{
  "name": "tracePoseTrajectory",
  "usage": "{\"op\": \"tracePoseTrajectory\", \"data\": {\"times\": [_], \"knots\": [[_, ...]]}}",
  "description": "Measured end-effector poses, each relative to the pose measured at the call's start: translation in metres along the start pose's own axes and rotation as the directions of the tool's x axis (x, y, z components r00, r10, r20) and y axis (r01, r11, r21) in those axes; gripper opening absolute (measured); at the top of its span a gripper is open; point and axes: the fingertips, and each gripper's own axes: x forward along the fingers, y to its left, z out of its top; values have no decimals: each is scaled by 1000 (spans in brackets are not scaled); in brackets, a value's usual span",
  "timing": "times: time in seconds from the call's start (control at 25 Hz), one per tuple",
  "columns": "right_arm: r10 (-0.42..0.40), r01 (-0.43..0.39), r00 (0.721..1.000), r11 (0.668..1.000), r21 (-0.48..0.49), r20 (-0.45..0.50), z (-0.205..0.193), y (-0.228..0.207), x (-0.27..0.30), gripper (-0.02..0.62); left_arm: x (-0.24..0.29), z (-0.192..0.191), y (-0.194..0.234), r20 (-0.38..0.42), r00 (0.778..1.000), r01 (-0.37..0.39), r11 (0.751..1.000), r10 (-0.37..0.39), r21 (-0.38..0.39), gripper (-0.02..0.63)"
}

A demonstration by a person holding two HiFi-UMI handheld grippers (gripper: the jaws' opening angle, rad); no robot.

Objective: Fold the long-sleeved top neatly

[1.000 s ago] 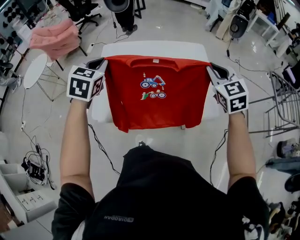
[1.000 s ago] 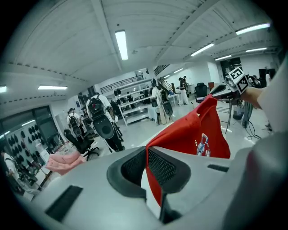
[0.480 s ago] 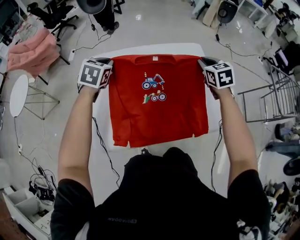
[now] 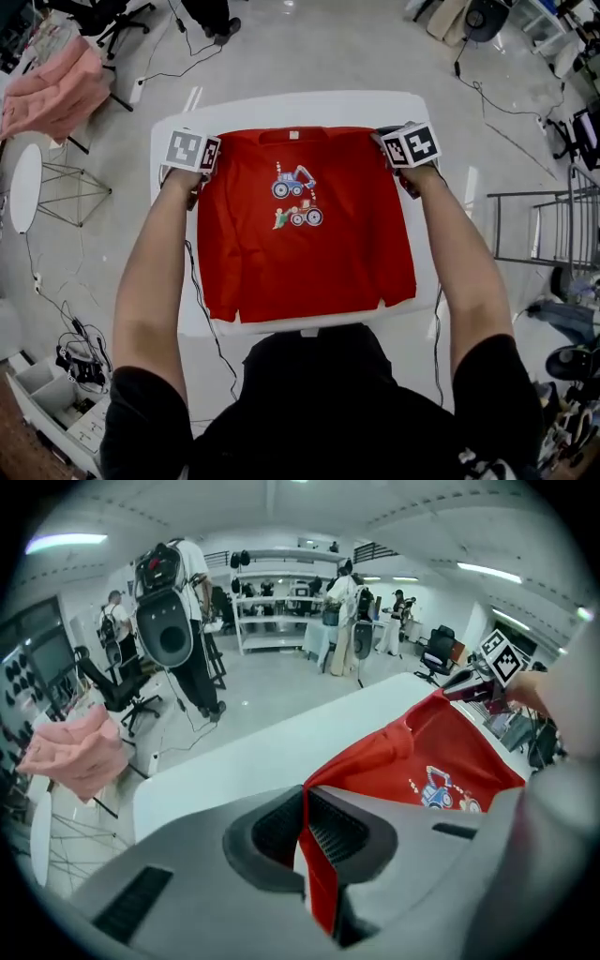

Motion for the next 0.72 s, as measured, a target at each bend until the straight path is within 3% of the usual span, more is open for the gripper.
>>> {"op": "tracePoseTrajectory", "data": {"times": [0.24,0.4,0.52,0.72], "knots": [[134,-132,988,991,29,-81,-12,-8,44,71,46,-7,11,-49,999,-15,997,12,-74,28],[131,-140,989,979,-147,-75,3,2,30,176,52,-4,10,-57,998,-13,1000,13,4,87],[184,-183,983,955,-233,-18,29,23,24,178,43,1,11,-16,999,-31,999,31,41,100],[190,-200,980,942,-270,-61,44,35,57,137,18,-3,15,62,998,-25,999,27,-48,106]]}}
